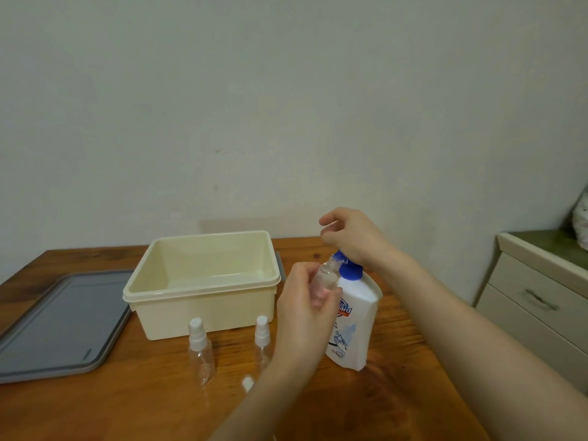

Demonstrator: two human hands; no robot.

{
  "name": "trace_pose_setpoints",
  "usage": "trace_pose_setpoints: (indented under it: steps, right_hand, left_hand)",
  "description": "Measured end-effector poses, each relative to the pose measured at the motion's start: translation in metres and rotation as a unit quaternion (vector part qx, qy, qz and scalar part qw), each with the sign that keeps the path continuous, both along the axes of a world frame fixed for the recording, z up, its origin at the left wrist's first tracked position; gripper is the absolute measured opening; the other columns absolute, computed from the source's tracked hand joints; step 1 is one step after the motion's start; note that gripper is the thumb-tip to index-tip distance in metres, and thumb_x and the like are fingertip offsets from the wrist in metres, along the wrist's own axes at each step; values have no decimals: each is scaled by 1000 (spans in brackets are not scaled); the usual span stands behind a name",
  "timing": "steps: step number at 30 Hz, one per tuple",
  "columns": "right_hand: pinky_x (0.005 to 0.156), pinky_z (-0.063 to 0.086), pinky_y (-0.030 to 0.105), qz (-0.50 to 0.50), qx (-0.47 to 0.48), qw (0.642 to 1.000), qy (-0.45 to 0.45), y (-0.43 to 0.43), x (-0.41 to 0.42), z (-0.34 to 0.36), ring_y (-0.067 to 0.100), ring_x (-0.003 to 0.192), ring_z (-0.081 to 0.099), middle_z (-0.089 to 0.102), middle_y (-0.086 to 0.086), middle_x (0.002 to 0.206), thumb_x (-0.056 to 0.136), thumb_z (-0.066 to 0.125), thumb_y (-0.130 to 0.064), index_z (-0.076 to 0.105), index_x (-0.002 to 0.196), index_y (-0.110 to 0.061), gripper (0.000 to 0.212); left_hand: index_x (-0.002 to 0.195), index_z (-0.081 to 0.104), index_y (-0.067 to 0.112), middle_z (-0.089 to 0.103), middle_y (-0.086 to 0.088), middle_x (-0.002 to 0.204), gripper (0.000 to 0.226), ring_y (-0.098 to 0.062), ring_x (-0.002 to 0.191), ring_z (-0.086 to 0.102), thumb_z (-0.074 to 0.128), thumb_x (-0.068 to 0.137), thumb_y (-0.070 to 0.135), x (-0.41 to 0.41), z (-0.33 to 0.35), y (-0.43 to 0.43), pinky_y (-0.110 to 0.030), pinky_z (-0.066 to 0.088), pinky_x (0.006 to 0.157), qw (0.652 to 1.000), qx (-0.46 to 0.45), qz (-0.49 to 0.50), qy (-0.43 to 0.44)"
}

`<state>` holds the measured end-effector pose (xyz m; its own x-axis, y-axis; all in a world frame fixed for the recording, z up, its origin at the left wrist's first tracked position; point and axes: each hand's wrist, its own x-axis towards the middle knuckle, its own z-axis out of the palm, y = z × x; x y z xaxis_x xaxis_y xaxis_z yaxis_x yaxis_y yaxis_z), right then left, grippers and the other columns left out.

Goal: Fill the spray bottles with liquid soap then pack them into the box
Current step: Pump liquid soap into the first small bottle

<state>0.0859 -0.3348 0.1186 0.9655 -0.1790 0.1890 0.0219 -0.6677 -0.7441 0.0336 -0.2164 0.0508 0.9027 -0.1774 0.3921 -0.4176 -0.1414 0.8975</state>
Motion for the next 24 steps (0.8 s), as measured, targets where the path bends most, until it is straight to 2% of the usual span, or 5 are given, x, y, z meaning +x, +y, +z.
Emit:
trace_pose_setpoints:
  steps: [9, 13, 17, 21, 24]
  right_hand:
    - [61, 45, 22, 16, -1, 1000, 16, -1, -1, 14, 18, 79, 55, 58, 3, 102, 87, 54, -9, 53, 117, -13, 30]
    - [61, 43, 18, 17, 9, 1000, 17, -1, 0, 10, 8, 70, 52, 59, 4, 106, 88, 53, -10, 53, 119, -13, 31]
    - [66, 44, 23, 15, -10, 1000, 24, -2, 1, 12, 13, 77, 53, 56, 4, 107, 89, 54, -15, 53, 119, -14, 30]
    - [65, 44, 22, 11, -32, 999, 31, -2, 0, 13, 15, 82, 53, 54, 3, 107, 89, 53, -20, 53, 119, -14, 30]
    - [73, 45, 26, 4, -44, 999, 29, -2, 0, 14, 16, 88, 54, 54, 2, 106, 90, 51, -22, 55, 117, -14, 28]
  left_hand:
    - [88, 40, 42, 56, 14, 97, 29, 1, 87, 56, 61, 85, 23, 2, 6, 1, -14, 47, 64, 1000, 12, 4, -26]
    - [84, 40, 43, 56, 15, 96, 31, 3, 86, 56, 62, 84, 21, 4, 4, 0, -12, 46, 63, 1000, 7, 10, -24]
    - [85, 40, 43, 56, 16, 94, 32, 3, 86, 56, 63, 83, 21, 1, 4, -3, -11, 47, 62, 1000, -6, 15, -3]
    - [103, 45, 36, 56, 16, 97, 32, 10, 89, 52, 65, 81, 23, 0, 1, -5, -6, 45, 65, 999, -30, 22, 20]
    - [122, 46, 35, 55, 13, 109, 46, 5, 96, 51, 65, 81, 27, -1, -3, -6, -10, 44, 71, 998, -32, 25, 40]
